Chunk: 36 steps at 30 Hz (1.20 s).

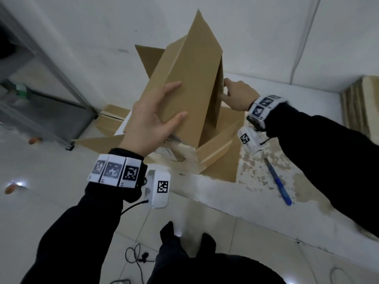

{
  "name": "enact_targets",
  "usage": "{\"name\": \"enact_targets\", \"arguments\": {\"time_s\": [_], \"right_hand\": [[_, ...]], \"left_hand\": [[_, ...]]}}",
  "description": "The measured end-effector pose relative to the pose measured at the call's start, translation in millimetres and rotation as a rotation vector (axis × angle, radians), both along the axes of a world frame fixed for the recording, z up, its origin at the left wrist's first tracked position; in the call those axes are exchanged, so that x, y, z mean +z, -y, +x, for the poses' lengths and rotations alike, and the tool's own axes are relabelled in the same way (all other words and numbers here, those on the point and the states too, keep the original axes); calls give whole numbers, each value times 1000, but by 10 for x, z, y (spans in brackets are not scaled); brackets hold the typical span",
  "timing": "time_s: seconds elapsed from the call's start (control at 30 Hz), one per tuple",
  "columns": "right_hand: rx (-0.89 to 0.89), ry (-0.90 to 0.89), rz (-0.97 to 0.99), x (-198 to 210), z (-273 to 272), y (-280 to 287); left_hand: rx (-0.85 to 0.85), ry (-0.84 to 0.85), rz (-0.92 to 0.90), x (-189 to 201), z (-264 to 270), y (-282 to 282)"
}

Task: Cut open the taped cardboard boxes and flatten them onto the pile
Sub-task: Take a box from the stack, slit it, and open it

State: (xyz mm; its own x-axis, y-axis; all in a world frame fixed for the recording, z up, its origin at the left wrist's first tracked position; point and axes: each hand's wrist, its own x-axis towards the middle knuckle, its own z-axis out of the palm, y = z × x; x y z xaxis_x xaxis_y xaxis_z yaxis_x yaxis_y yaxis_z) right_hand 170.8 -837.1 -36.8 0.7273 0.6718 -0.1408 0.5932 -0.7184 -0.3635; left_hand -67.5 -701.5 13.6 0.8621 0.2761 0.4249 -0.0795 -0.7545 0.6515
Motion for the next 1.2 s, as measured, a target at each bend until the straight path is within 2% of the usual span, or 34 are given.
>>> {"name": "enact_targets", "arguments": {"time_s": [0.07,0.17,0.3,0.4,0.5,0.57,0.67,0.77,0.87,0.97,1.03,1.1,1.17,1.2], "right_hand": [[-40,-135,90,-1,102,192],[-199,-319,244,-18,334,554],[-342,-461,499,-136,378,753],[-400,-647,775,-208,-164,833],[-289,-890,913,-358,-921,994],[-284,-824,916,-489,-1264,1033],[-437,-604,977,-646,-1476,977],[-586,-482,990,-744,-1499,926],[-766,-422,904,-877,-1362,858],[-903,-351,677,-1134,-1134,792],[-944,-365,540,-1325,-1029,775],[-1026,-383,460,-1470,-979,789],[-1133,-344,432,-1535,-981,764],[-1150,-261,379,-1561,-994,713]], "left_hand": [[-16,13,-6,-11,-10,4],[-37,39,-34,-41,-45,11],[-43,71,-61,-79,-47,28],[-23,90,-81,-107,63,18],[-2,113,-50,-122,306,-71],[14,130,-12,-158,534,-160],[13,136,57,-271,939,-232],[11,77,62,-404,1346,-199],[-43,-153,104,-718,1695,-140],[-144,-481,227,-1336,1824,-102],[-206,-576,202,-1661,1802,-81],[-204,-594,186,-1780,1788,-53],[-175,-522,354,-1751,1731,14],[-191,-417,464,-1718,1680,63]]}}
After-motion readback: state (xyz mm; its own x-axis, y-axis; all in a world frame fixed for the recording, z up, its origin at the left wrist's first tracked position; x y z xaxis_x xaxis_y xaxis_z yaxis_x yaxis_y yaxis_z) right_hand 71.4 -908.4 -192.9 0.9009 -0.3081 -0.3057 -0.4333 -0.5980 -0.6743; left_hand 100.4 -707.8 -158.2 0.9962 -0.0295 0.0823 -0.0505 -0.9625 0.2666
